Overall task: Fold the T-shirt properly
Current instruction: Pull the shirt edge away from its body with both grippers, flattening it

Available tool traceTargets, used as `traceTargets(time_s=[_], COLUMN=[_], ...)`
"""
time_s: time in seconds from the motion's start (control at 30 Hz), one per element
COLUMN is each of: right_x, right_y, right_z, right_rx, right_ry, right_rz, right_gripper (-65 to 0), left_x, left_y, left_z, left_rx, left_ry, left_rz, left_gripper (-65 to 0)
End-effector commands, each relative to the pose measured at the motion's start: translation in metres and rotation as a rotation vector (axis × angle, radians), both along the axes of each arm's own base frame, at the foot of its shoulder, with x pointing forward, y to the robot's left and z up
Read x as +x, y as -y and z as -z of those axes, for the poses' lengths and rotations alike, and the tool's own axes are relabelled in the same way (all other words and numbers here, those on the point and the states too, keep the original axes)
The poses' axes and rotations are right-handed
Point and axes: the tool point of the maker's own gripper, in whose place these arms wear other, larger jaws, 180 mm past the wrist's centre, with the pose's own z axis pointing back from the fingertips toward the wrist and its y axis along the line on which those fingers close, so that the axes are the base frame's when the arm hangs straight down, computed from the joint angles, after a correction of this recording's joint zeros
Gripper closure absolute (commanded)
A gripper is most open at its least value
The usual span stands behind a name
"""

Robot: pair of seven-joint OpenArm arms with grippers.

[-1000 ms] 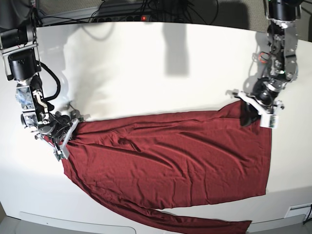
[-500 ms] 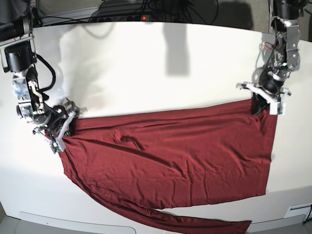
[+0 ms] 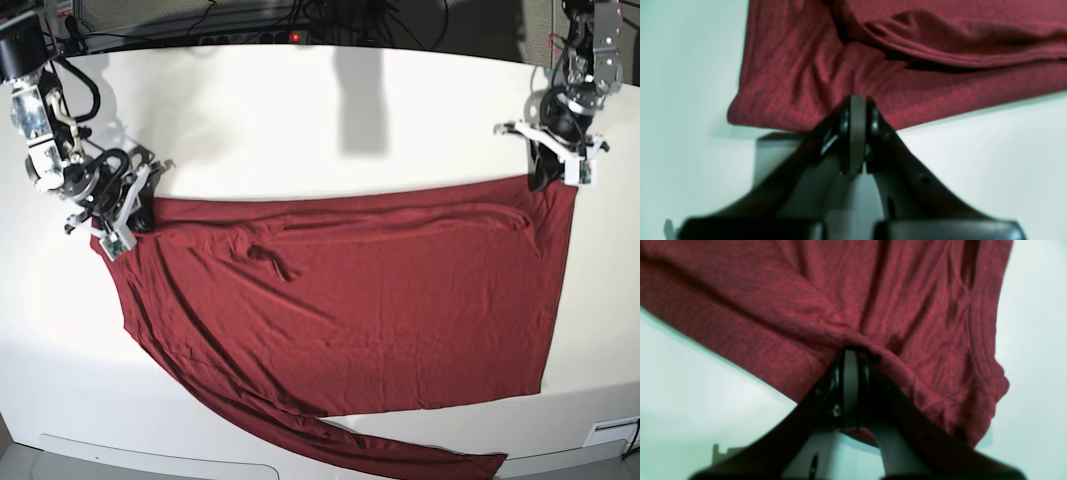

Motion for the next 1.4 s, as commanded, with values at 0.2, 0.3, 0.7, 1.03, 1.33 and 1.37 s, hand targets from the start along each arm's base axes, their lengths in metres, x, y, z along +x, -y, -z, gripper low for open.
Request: traceTargets(time_s=[0.2,0.3,0.7,1.03,1.33,1.37], right_x=[-0.071,-0.087,-0.126,-0.173,-0.189,-0.188], right_y=[0.002,-0.002,0.047,0.079,0.041,0.035], right_z=[0.029,0.030,0.002,-0.002,-0.004,-0.005], right_rx=[-0.100,-0.088,-0.098,-0.128,-0.096,-0.090], right_ry=[-0.209,-0.223,-0.173,-0.220,-0.219,-0.211], right_rz=[-0.066,-0.073,0.099,0.179,0.090,0.086], right_gripper=[0.0,0.0,0.0,0.0,0.0,0.0], left_x=[-0.045,-0.061,-0.112,-0.155,-0.169,-0.170], left_y=[0.004,0.005,0.006,0.014,0.003,-0.001], left_z=[0.014,0.018,0.028,0.024,0.025,0.024], left_rx=[0.123,0.118,0.111,0.098,0.112,0.119], left_ry=[-0.141,-0.161,-0.237,-0.281,-0.311,-0.312], left_rz=[0.099,0.102,0.115,0.137,0.116,0.107], left_gripper=[0.0,0.0,0.0,0.0,0.0,0.0])
